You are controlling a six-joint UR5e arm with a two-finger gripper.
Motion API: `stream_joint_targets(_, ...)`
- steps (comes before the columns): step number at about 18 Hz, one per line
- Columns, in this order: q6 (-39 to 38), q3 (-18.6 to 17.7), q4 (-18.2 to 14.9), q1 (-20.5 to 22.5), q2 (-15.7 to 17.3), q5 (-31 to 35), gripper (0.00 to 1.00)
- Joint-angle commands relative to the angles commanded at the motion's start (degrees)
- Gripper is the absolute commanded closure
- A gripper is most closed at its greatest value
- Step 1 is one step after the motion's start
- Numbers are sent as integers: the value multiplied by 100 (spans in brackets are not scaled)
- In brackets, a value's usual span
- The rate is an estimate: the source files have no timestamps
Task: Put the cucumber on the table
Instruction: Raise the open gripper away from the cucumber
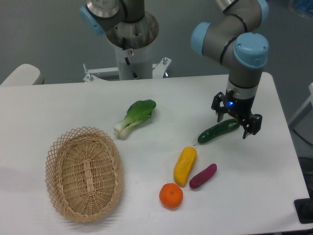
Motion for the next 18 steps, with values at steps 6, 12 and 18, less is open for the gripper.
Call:
stream_joint_targets(6,-71,166,-9,-159,263,157,0)
stream_joint_targets(12,314,808,-1307,-98,352,299,0)
stream_joint_targets(18,1019,817,-1424,-36,396,343,0)
